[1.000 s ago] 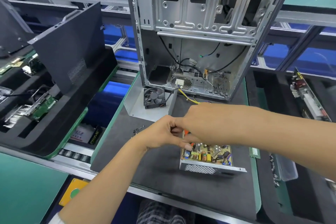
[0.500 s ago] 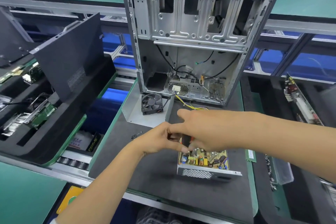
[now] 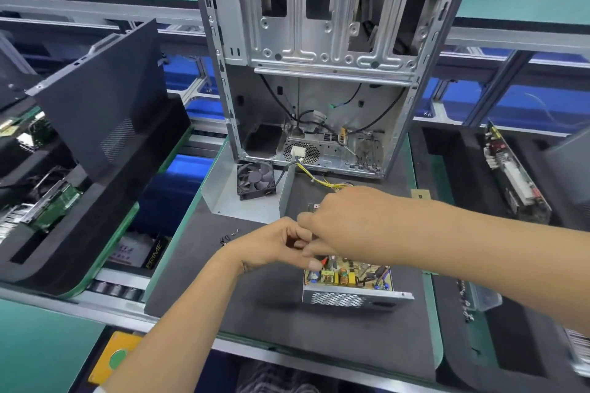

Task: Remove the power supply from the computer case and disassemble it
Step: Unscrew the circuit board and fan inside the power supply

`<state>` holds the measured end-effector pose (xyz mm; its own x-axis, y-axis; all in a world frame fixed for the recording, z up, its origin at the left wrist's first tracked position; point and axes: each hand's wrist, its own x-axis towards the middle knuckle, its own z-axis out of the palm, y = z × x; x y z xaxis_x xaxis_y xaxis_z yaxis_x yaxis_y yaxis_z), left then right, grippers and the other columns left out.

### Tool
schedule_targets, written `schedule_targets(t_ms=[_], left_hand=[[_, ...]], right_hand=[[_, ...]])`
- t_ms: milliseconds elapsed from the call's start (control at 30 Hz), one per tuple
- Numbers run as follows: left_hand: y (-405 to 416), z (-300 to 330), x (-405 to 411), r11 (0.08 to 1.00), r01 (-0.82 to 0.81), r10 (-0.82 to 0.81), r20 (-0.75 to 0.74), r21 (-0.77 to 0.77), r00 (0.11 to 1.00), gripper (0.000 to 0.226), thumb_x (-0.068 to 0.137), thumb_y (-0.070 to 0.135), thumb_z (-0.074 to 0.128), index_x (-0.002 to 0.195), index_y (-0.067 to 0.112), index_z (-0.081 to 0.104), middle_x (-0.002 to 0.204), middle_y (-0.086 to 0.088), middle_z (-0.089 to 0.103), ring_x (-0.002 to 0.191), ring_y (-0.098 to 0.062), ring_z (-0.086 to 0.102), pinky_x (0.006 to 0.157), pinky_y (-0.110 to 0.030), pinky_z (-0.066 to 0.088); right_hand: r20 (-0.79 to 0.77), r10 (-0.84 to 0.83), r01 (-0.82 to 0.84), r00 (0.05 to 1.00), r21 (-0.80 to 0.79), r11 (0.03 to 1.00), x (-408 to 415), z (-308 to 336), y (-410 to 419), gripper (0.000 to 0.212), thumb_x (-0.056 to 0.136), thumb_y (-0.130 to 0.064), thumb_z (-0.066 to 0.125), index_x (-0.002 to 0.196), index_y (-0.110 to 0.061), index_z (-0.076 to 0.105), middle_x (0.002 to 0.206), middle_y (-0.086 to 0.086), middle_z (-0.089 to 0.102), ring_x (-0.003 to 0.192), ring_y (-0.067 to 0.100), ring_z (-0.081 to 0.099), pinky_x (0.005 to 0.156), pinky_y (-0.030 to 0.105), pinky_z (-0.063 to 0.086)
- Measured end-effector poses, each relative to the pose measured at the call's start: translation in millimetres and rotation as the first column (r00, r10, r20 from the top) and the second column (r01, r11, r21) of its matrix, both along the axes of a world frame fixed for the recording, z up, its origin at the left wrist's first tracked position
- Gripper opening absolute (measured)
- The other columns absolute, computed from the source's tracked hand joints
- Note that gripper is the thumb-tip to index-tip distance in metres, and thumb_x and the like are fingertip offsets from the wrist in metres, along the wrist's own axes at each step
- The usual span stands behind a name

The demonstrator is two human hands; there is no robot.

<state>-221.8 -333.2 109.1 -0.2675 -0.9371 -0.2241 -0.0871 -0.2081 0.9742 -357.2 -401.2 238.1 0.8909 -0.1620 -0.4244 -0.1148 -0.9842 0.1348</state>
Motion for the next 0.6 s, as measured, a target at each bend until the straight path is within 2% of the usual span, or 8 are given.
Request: schedule_targets(t_ms=[100, 200, 267, 300, 367, 433, 500, 600], left_hand=[[-1.9, 2.0, 0.5, 1.000, 0.020, -0.019, 0.010, -0.018, 1.000, 0.035, 0.082, 0.006, 0.072, 0.064, 0.035, 0.064, 0.065, 0.001, 0.037, 0.069, -0.024, 0.032, 0.069, -0.030, 0.029], [-1.8, 4.0, 1.7, 0.999, 0.041, -0.040, 0.025, -0.036, 0.999, 0.035, 0.083, 0.000, 0.069, 0.076, 0.034, 0.073, 0.065, 0.004, 0.048, 0.065, -0.007, 0.043, 0.067, -0.011, 0.037], [0.1, 6.0, 2.2, 1.000, 0.006, -0.006, 0.019, 0.014, 1.000, 0.017, 0.076, 0.005, 0.076, 0.091, 0.010, 0.072, 0.079, -0.005, 0.059, 0.081, -0.012, 0.052, 0.079, -0.019, 0.043], [-0.3, 2.0, 4.1, 0.999, -0.027, 0.027, 0.028, 0.026, 0.999, 0.039, 0.071, 0.009, 0.079, 0.101, -0.010, 0.062, 0.088, -0.011, 0.056, 0.088, -0.018, 0.049, 0.083, -0.027, 0.040], [2.2, 0.5, 4.7, 0.999, -0.022, 0.021, 0.039, 0.035, 0.999, 0.054, 0.069, 0.010, 0.079, 0.105, -0.020, 0.053, 0.093, -0.015, 0.051, 0.090, -0.022, 0.044, 0.083, -0.034, 0.037], [3.9, 4.3, 1.3, 1.000, -0.012, 0.012, 0.052, -0.003, 0.999, 0.030, 0.074, 0.004, 0.075, 0.098, -0.009, 0.062, 0.084, -0.010, 0.058, 0.085, -0.018, 0.050, 0.081, -0.030, 0.042], [4.3, 8.1, -2.1, 1.000, -0.016, 0.017, 0.051, -0.018, 0.999, 0.012, 0.077, 0.002, 0.072, 0.087, -0.002, 0.066, 0.075, -0.001, 0.059, 0.079, -0.016, 0.050, 0.078, -0.028, 0.042], [1.9, 8.3, -3.1, 0.999, 0.004, -0.003, 0.029, -0.050, 1.000, 0.025, 0.081, 0.000, 0.073, 0.086, 0.024, 0.073, 0.075, 0.013, 0.063, 0.080, -0.018, 0.048, 0.079, -0.025, 0.039]], right_hand=[[-0.011, 0.022, -0.021, 1.000, 0.010, 1.000, -3.5, -3.0, 3.1, 0.028, 0.099, -0.033, 0.045, 0.124, -0.019, 0.048, 0.082, 0.003, 0.037, 0.073, 0.024, 0.038, 0.060, 0.034, 0.033], [-0.010, 0.057, -0.057, 0.998, -0.001, 0.998, -7.7, 0.0, 3.6, 0.037, 0.093, -0.014, 0.052, 0.128, -0.021, 0.042, 0.095, 0.004, 0.032, 0.082, 0.021, 0.027, 0.062, 0.033, 0.029], [0.020, 0.116, -0.115, 0.993, -0.017, 0.993, -7.1, 1.6, 6.1, 0.038, 0.090, -0.012, 0.053, 0.125, -0.023, 0.043, 0.109, 0.006, 0.035, 0.085, 0.020, 0.022, 0.067, 0.033, 0.026], [0.042, 0.162, -0.161, 0.986, -0.034, 0.986, -5.6, 1.6, 8.6, 0.036, 0.089, -0.012, 0.054, 0.122, -0.023, 0.045, 0.110, 0.005, 0.035, 0.086, 0.020, 0.022, 0.068, 0.034, 0.026], [0.053, 0.205, -0.203, 0.977, -0.034, 0.979, -3.4, 0.6, 12.4, 0.030, 0.089, -0.016, 0.056, 0.118, -0.024, 0.049, 0.104, 0.002, 0.031, 0.090, 0.021, 0.028, 0.067, 0.034, 0.028], [0.051, 0.079, -0.081, 0.996, 0.043, 0.996, -4.9, 2.3, 9.9, 0.029, 0.091, -0.030, 0.059, 0.117, -0.023, 0.047, 0.093, -0.002, 0.025, 0.088, 0.022, 0.041, 0.060, 0.032, 0.031], [0.076, -0.085, 0.083, 0.993, 0.026, 0.996, -6.5, 5.5, 7.1, 0.040, 0.090, -0.052, 0.053, 0.110, -0.019, 0.041, 0.081, 0.003, 0.032, 0.071, 0.023, 0.047, 0.052, 0.031, 0.029], [0.146, -0.026, 0.054, 0.989, -0.191, 0.980, -4.8, 1.8, 6.1, 0.028, 0.101, -0.041, 0.038, 0.107, -0.014, 0.044, 0.080, 0.003, 0.044, 0.085, 0.028, 0.061, 0.046, 0.031, 0.021]])
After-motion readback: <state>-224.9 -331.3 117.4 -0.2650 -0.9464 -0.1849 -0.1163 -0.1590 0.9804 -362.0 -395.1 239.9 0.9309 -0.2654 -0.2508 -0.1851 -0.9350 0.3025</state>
